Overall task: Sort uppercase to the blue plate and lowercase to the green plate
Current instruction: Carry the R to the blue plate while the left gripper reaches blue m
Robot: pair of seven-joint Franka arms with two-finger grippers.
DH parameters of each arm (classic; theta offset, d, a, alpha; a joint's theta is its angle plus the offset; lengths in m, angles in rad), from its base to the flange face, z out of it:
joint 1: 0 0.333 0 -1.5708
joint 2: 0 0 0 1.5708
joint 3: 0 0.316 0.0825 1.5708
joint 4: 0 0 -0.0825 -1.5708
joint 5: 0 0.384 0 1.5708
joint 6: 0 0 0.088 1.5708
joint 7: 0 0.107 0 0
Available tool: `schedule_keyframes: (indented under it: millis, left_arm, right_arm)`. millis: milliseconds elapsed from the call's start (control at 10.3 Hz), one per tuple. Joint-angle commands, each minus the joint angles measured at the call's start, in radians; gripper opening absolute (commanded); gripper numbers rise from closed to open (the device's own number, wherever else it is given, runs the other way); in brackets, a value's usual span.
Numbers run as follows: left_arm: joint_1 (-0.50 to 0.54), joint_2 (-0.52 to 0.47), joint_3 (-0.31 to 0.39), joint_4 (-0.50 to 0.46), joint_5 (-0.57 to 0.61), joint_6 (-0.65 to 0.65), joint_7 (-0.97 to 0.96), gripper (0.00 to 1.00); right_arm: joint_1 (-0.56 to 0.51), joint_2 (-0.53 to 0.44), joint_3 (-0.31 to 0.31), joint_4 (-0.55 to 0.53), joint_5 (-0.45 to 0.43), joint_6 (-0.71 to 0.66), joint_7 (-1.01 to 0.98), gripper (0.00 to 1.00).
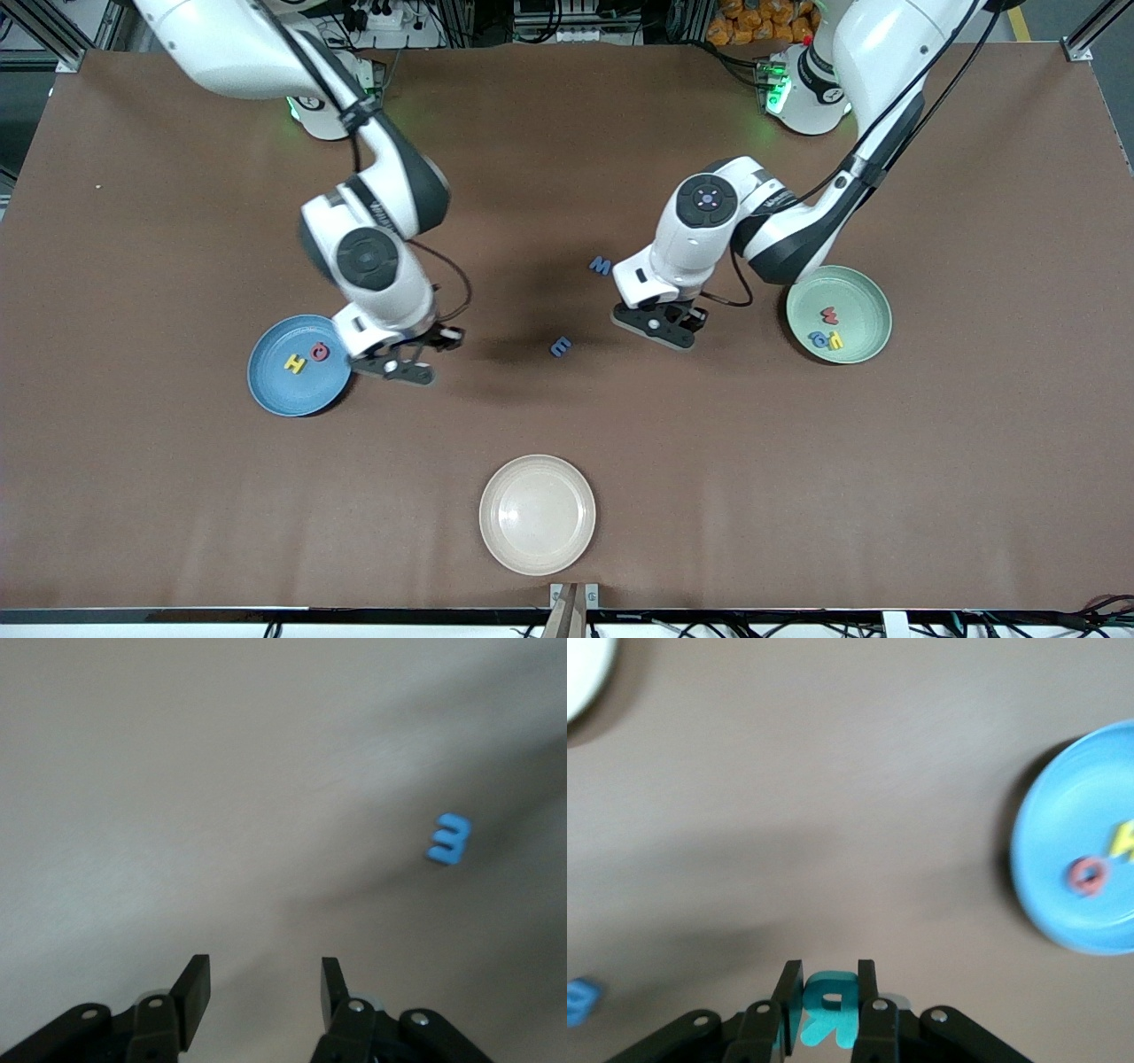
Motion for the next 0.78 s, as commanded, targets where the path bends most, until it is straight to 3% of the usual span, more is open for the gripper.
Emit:
schedule_keyframes:
  millis: [0,485,679]
  left_arm:
    - [-0.039,0.071,0.006,0.094,0.086,-0.002,-0.015,0.62]
    - [-0.065,0.146,0.017,0.13,0.122,0.003,-0.001,0.61]
    - [-0.096,0.146,0.018,0.13,0.123,0.003,-0.001,0.6]
  right_arm:
    - [-0.116,-0.026,0.012,-0.025,0.021,-0.02,-0.189,0.0]
    - [-0.272,0.028,-0.005,-0.025,0.018,-0.028,-0.438,0.0]
    - [-0.275,0.054,-0.06,-0.027,0.018,0.021,-0.496,0.0]
